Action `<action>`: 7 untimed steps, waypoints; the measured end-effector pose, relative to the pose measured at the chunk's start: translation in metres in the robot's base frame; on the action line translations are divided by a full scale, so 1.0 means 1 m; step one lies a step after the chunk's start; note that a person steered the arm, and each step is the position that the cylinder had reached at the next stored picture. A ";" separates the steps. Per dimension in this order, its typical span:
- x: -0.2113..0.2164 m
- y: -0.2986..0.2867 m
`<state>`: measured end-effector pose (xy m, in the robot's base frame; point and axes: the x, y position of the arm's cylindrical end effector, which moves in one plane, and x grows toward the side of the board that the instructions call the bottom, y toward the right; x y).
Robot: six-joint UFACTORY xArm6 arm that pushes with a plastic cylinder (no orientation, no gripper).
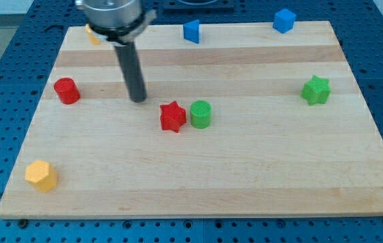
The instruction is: Slide red star to the bottom center of the board
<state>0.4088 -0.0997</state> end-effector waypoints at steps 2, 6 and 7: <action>0.065 0.071; 0.117 0.114; 0.115 0.114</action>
<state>0.5240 0.0146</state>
